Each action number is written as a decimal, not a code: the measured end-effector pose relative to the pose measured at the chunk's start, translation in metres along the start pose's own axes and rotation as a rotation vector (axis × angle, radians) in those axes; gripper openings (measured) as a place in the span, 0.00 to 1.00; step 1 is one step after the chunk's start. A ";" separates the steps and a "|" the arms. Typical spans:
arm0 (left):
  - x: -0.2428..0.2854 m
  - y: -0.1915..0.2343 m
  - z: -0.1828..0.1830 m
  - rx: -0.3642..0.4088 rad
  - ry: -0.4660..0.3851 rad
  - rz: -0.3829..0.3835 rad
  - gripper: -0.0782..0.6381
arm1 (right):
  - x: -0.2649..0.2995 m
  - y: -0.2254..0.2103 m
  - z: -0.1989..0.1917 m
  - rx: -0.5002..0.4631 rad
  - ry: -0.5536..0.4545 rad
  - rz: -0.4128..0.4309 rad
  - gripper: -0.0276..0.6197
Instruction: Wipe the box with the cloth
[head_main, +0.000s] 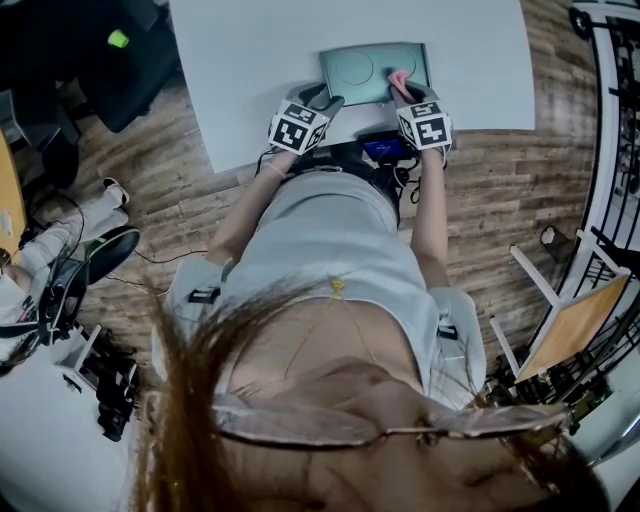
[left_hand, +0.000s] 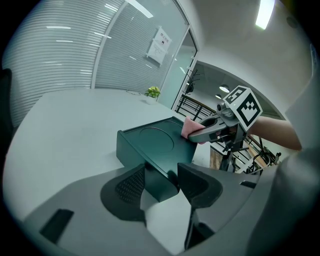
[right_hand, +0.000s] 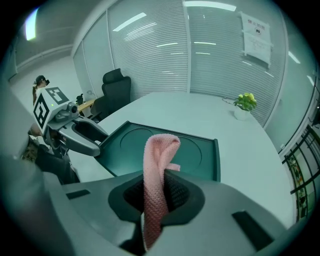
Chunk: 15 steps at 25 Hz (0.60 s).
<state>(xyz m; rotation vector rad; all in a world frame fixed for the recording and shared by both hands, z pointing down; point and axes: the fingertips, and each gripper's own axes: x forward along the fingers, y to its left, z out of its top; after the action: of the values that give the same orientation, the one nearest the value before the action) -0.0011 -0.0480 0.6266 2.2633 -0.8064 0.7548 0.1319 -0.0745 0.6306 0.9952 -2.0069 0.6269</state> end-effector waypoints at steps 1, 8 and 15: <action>0.000 0.000 0.000 0.000 0.001 -0.001 0.41 | 0.001 0.001 0.000 -0.007 0.005 0.005 0.10; 0.002 0.000 0.001 0.003 0.004 -0.008 0.41 | 0.006 0.016 0.006 -0.025 0.017 0.070 0.10; 0.004 -0.002 0.001 0.005 0.006 -0.014 0.41 | 0.015 0.033 0.012 -0.019 0.007 0.130 0.10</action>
<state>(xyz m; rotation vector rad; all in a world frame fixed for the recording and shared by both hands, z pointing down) 0.0030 -0.0490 0.6282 2.2680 -0.7854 0.7580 0.0940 -0.0706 0.6329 0.8551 -2.0801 0.6788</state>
